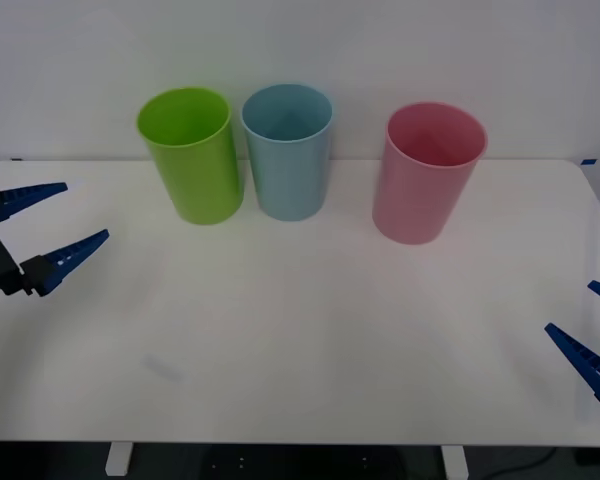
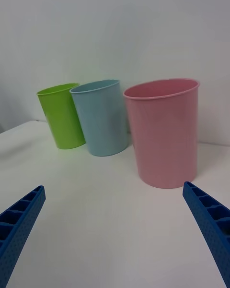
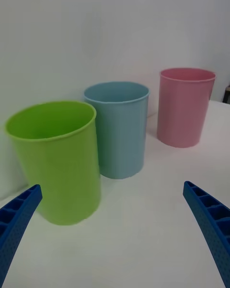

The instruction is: Grasp the object on the table and drop it into the matching bin: aluminum can to the light blue bin, PET bottle to the pink bin.

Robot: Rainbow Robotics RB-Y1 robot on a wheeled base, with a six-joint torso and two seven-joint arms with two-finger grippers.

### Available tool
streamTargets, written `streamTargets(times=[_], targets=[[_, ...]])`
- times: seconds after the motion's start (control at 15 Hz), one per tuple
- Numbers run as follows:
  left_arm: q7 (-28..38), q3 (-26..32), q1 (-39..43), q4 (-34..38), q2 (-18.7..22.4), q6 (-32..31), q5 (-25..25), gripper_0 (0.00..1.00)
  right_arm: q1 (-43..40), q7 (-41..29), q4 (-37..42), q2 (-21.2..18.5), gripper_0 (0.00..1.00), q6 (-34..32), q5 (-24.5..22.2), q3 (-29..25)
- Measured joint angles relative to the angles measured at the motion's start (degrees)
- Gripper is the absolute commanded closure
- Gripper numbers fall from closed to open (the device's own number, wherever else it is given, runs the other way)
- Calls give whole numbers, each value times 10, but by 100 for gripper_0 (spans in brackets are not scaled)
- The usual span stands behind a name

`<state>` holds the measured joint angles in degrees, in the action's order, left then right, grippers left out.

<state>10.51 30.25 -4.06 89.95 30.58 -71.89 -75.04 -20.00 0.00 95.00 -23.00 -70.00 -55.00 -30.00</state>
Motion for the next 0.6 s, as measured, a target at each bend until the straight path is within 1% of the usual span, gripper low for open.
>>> streamTargets(times=[0.13, 0.27, 0.6], targets=[[2, 16, 26, 7, 15, -14, 2, 0, 0, 0, 0, 0, 0, 0, 0, 0], [3, 34, 52, 8, 23, -27, 18, 0, 0, 0, 0, 0, 0, 0, 0, 0], [4, 58, 105, 8, 26, -35, 56, 0, 0, 0, 0, 0, 0, 0, 0, 0]])
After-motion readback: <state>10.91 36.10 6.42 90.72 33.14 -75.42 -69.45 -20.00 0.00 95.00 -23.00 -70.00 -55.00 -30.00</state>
